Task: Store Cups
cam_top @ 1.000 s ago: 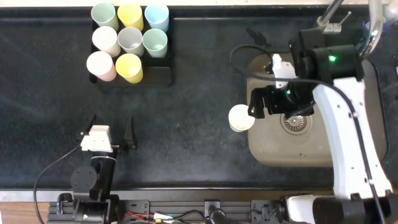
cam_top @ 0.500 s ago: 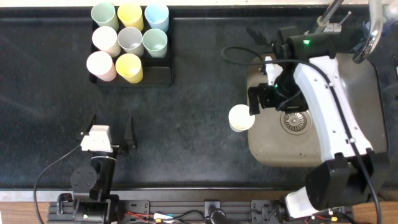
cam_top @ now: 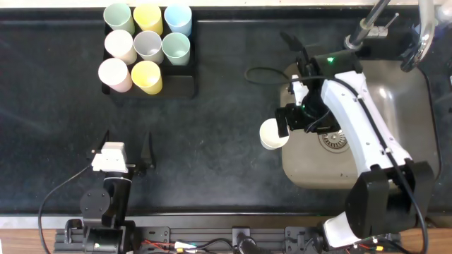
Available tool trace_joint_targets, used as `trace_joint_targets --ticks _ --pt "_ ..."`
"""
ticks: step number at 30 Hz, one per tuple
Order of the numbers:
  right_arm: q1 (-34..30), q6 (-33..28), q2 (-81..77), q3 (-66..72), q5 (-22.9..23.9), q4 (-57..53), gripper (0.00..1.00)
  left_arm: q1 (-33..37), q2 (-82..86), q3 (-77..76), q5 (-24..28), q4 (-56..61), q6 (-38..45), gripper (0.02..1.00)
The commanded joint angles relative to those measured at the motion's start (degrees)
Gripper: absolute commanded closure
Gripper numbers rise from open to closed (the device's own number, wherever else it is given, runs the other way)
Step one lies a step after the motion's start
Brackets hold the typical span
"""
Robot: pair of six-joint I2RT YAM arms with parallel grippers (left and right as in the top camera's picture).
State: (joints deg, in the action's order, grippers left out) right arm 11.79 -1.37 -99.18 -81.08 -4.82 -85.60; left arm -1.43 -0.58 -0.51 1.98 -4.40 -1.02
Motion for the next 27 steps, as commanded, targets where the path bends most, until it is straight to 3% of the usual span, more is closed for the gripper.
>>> trace_joint_targets --ticks 1,9,13,18,27 --pt "0.28 2.67 -0.22 2.58 2.38 3.26 0.003 -0.20 0.42 0.07 0.92 -0.24 1.20 0.018" --pt "0.31 2.71 -2.93 2.93 2.34 6.43 0.053 -0.20 0.42 0.07 0.92 -0.24 1.20 0.018" --pt "0.68 2.69 -4.98 2.93 2.34 6.67 0.154 -0.20 0.42 0.07 0.92 -0.24 1.20 0.018" --pt "1.33 2.64 -5.11 2.93 1.81 7.87 0.557 -0.20 0.42 0.07 0.92 -0.24 1.20 0.018" --pt "2.58 2.47 -5.11 2.93 1.31 8.98 0.879 -0.20 0.42 0.07 0.92 -0.24 1.20 0.020"
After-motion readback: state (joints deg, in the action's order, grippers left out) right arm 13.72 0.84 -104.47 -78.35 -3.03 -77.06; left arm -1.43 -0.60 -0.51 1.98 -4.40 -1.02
